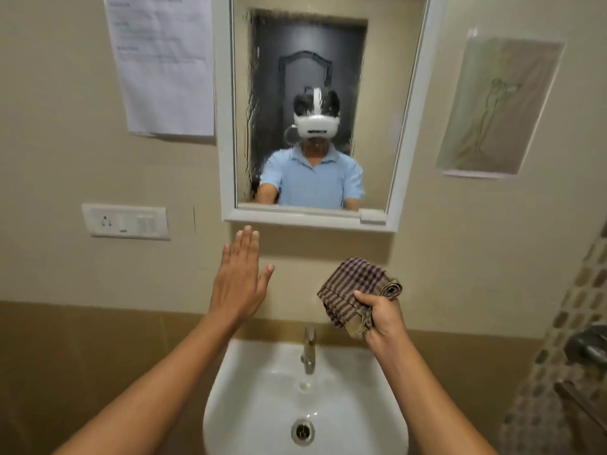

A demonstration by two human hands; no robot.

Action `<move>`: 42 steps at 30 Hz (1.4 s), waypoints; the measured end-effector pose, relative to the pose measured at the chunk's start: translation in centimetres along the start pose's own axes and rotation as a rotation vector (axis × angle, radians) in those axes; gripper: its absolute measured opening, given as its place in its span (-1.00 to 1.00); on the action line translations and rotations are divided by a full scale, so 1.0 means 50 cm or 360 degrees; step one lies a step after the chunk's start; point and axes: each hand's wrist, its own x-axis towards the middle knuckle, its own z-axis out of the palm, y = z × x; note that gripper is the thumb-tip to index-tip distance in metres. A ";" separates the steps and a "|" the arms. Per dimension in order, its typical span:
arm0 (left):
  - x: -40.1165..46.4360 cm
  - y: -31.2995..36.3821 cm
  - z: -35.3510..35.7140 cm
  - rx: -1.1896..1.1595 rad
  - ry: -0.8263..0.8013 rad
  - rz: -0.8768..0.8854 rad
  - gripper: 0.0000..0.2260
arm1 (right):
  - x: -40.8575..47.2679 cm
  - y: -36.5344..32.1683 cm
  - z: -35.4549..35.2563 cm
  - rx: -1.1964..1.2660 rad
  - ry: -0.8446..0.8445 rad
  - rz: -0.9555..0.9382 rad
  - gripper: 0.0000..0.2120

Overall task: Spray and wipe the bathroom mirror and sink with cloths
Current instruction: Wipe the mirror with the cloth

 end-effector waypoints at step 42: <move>0.700 -0.071 -0.435 0.0299 0.0891 0.0400 -0.44 | 0.128 -0.652 0.606 -0.1344 0.0785 -0.2334 -0.48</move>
